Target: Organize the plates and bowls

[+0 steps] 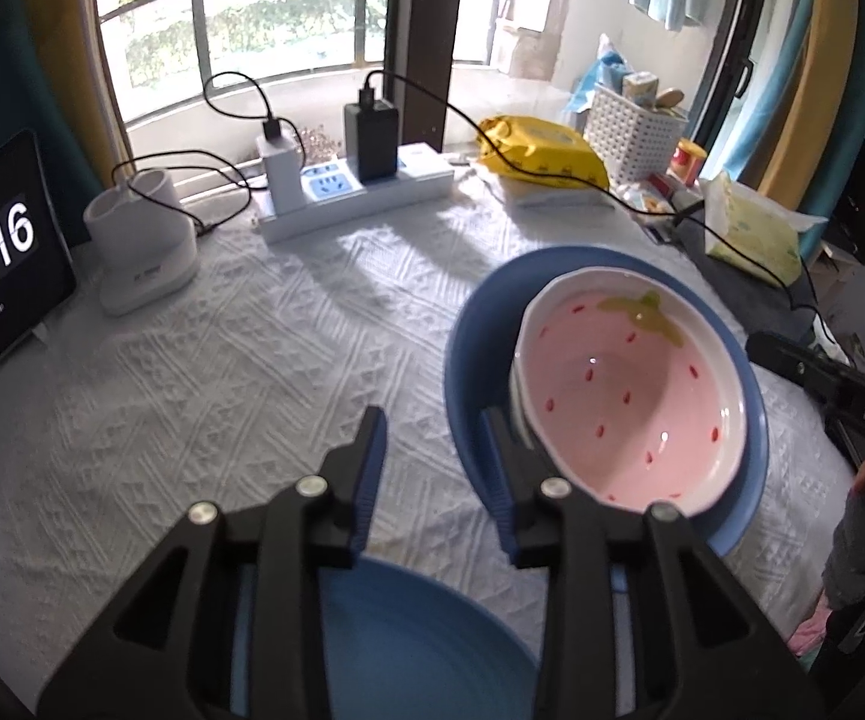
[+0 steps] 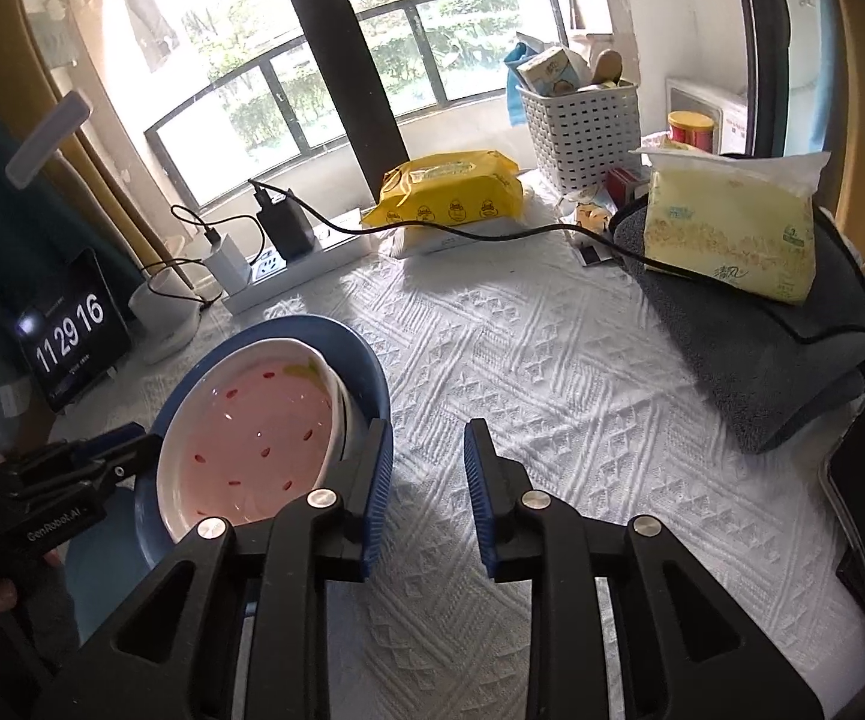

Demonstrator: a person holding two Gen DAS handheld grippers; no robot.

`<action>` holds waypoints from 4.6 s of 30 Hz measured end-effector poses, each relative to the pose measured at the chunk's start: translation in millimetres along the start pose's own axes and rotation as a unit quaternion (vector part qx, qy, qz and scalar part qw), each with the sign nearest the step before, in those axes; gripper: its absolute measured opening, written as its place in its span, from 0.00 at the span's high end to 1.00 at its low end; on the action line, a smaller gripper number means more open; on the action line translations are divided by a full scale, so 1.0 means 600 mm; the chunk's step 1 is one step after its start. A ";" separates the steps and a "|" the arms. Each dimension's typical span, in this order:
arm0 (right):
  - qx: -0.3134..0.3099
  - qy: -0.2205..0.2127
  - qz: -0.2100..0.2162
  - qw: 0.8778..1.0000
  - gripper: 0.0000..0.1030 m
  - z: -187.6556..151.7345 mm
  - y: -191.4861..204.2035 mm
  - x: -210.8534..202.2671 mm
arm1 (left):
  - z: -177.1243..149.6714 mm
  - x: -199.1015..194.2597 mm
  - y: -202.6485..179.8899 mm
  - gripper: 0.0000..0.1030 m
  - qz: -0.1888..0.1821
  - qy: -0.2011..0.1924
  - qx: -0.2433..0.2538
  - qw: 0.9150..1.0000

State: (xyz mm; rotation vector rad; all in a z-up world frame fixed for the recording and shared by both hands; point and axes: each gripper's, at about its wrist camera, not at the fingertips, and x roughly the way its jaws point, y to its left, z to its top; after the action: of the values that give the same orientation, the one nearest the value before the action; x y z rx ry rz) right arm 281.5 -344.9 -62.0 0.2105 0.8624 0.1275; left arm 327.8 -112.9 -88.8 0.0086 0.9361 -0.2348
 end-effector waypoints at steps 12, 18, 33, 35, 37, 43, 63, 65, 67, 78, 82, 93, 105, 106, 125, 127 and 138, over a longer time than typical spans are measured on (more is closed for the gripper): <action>0.004 0.029 0.027 0.999 0.73 0.001 0.006 0.033 | 0.008 0.024 0.002 0.66 -0.002 0.016 -0.012 1.000; 0.010 0.029 0.020 0.999 0.70 0.001 0.005 0.046 | 0.008 0.036 -0.002 0.65 -0.003 0.027 -0.004 1.000; 0.030 0.043 0.051 0.997 0.82 0.008 0.001 0.073 | 0.009 0.041 0.003 0.65 -0.016 0.024 -0.004 1.000; 0.020 0.041 0.049 0.998 0.91 0.009 0.012 0.072 | 0.008 0.040 -0.001 0.76 -0.024 0.025 -0.003 0.999; 0.012 0.037 0.039 0.998 0.92 0.009 0.023 0.071 | 0.007 0.039 -0.009 0.83 -0.023 0.021 0.004 1.000; 0.020 0.035 0.039 0.998 0.92 0.008 0.019 0.069 | 0.010 0.038 -0.014 0.89 -0.027 0.022 0.000 0.999; 0.022 0.033 0.031 0.999 0.92 0.007 0.019 0.062 | 0.006 0.030 -0.022 0.91 -0.021 0.022 0.009 0.999; 0.019 0.031 0.029 0.999 0.92 0.006 0.021 0.059 | 0.005 0.027 -0.022 0.91 -0.024 0.021 0.006 0.999; 0.017 0.029 0.027 0.999 0.92 0.005 0.022 0.054 | 0.005 0.022 -0.024 0.91 -0.025 0.018 0.006 1.000; 0.012 0.016 0.027 0.999 0.92 0.008 0.035 0.027 | 0.004 -0.013 -0.019 0.91 -0.029 0.000 0.006 1.000; 0.007 0.012 0.026 1.000 0.92 0.009 0.044 0.017 | 0.003 -0.025 -0.015 0.91 -0.031 -0.006 0.004 1.000; -0.010 0.001 0.027 1.000 0.92 0.008 0.079 -0.010 | -0.006 -0.061 0.008 0.91 -0.030 -0.021 -0.007 0.999; -0.030 -0.002 0.039 0.999 0.92 0.006 0.124 -0.020 | -0.024 -0.097 0.044 0.91 -0.022 -0.037 -0.025 0.999; -0.031 -0.001 0.040 0.999 0.92 0.005 0.128 -0.020 | -0.026 -0.101 0.048 0.92 -0.021 -0.038 -0.027 0.999; -0.065 0.011 0.062 0.996 0.92 -0.017 0.214 -0.017 | -0.071 -0.157 0.117 0.92 0.003 -0.059 -0.060 0.996; -0.067 0.012 0.064 0.996 0.92 -0.021 0.222 -0.017 | -0.077 -0.161 0.123 0.92 0.003 -0.061 -0.064 0.996; -0.080 0.018 0.071 0.994 0.92 -0.039 0.262 -0.019 | -0.107 -0.184 0.155 0.92 0.009 -0.067 -0.078 0.995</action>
State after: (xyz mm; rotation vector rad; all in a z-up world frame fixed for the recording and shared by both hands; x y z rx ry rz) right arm 252.2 -191.6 -31.5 0.1191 0.8677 0.3322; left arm 233.0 6.1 -47.8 -0.1419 0.8184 -0.1436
